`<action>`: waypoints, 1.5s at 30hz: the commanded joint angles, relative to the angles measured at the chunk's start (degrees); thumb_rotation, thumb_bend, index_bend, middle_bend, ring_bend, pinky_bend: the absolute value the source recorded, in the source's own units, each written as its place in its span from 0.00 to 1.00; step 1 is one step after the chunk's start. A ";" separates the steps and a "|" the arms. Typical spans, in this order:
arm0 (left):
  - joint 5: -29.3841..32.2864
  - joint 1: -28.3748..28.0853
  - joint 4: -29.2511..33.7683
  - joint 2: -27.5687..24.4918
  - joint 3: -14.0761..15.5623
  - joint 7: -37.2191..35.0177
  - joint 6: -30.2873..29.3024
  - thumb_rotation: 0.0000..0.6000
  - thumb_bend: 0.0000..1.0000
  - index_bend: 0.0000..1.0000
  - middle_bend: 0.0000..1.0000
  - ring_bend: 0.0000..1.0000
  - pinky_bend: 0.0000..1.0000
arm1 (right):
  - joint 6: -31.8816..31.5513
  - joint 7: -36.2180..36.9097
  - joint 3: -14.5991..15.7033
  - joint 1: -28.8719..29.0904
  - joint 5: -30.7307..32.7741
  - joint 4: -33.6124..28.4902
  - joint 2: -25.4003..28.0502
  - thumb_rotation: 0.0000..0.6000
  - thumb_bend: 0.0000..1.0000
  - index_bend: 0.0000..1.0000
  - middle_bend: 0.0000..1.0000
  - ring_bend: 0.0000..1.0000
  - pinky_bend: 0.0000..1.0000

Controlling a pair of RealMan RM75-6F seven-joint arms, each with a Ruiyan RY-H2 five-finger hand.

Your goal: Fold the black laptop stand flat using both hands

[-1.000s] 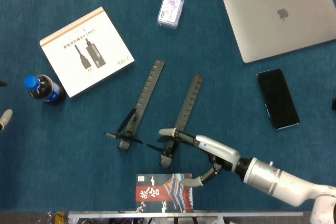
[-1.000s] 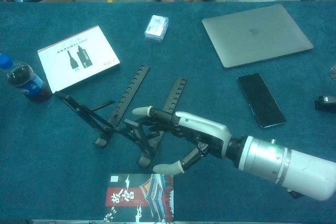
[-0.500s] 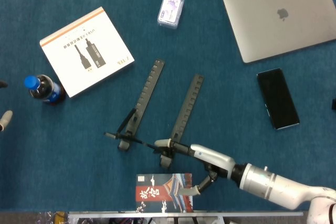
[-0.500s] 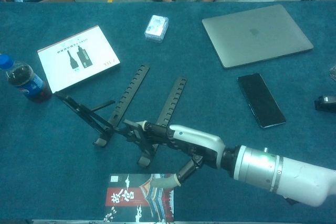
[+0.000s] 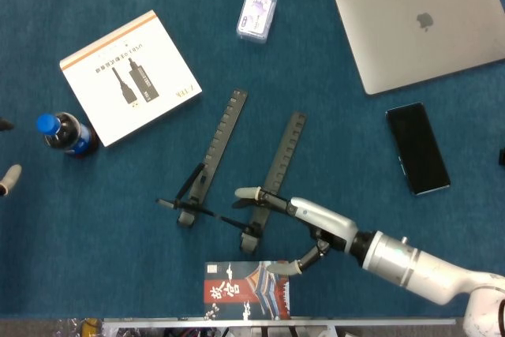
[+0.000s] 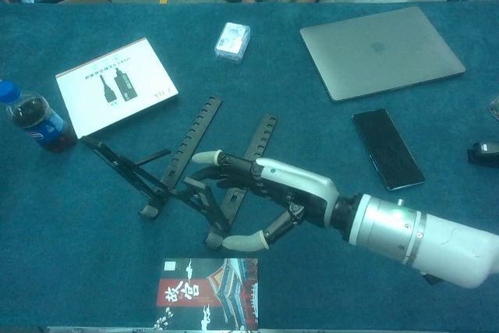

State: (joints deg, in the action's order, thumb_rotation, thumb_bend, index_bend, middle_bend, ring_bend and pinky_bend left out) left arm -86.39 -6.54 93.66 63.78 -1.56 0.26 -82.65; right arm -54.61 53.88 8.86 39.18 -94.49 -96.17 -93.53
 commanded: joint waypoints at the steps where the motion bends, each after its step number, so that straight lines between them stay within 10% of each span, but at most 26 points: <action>1: -0.06 -1.18 0.06 -0.36 -0.13 -2.42 1.90 1.00 0.21 0.34 0.37 0.27 0.25 | -0.13 -0.21 0.39 -0.04 -0.33 -0.65 0.62 1.00 0.19 0.04 0.13 0.00 0.05; 15: -0.67 -5.91 6.17 -6.22 -1.21 -22.62 8.36 0.96 0.21 0.35 0.38 0.27 0.25 | -5.50 -1.72 2.79 -1.61 -3.85 -4.75 8.42 1.00 0.19 0.04 0.13 0.00 0.05; 26: -9.64 -9.89 4.61 -11.84 2.62 -61.80 13.08 0.04 0.21 0.35 0.39 0.29 0.26 | -7.41 -0.60 3.12 -2.02 -5.00 -5.64 11.31 1.00 0.19 0.04 0.13 0.00 0.05; 34: -20.37 -14.61 -0.67 -11.27 8.35 -86.04 12.14 0.00 0.21 0.35 0.41 0.30 0.30 | -8.12 -0.34 3.98 -2.35 -6.27 -6.23 12.27 1.00 0.19 0.04 0.13 0.00 0.05; 45: -24.02 -19.94 -3.39 -6.18 12.66 -93.36 12.52 0.00 0.21 0.35 0.41 0.30 0.33 | -7.64 -0.92 5.68 -2.39 -7.82 -6.36 12.75 1.00 0.19 0.04 0.13 0.00 0.05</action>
State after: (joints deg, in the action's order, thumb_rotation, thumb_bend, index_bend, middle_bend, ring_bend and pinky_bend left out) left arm -110.24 -26.03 90.51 57.14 10.75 -92.64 -70.22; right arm -62.28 52.95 14.51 36.80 -102.30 -102.55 -80.77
